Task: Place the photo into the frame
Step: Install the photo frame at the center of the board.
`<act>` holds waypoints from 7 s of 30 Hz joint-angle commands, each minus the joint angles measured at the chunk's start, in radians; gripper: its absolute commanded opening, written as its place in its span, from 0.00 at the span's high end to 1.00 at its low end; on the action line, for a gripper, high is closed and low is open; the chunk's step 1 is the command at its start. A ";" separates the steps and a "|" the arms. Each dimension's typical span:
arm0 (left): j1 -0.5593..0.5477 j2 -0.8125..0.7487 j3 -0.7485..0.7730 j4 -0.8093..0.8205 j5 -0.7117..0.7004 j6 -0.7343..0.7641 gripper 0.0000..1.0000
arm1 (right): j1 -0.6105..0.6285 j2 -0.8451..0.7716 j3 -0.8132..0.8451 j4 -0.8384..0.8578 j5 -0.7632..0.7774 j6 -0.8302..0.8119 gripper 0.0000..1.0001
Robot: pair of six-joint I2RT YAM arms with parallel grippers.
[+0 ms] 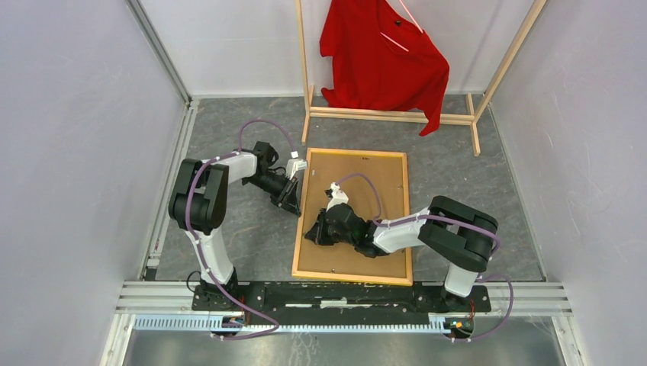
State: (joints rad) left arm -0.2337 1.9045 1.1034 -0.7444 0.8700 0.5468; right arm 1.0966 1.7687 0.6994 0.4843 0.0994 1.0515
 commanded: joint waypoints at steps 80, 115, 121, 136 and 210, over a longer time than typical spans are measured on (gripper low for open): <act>0.044 0.162 0.255 0.128 -0.019 -0.255 0.74 | -0.458 0.335 0.520 -0.149 -0.332 -0.319 0.97; 0.040 0.120 0.206 0.128 -0.026 -0.219 0.75 | -0.496 0.322 0.528 -0.128 -0.327 -0.315 0.99; 0.040 0.123 0.212 0.128 -0.026 -0.222 0.75 | -0.495 0.377 0.559 -0.127 -0.345 -0.301 0.99; 0.028 0.131 0.217 0.108 -0.035 -0.210 0.76 | -0.488 0.449 0.634 -0.133 -0.401 -0.294 1.00; 0.028 0.122 0.208 0.106 -0.059 -0.191 0.77 | -0.525 0.472 0.692 -0.224 -0.509 -0.302 1.00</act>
State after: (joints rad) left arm -0.1932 2.0449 1.3273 -0.6209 0.8406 0.3191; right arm 0.5644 2.2414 1.3857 0.3012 -0.4149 0.7795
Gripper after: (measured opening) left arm 0.236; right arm 0.006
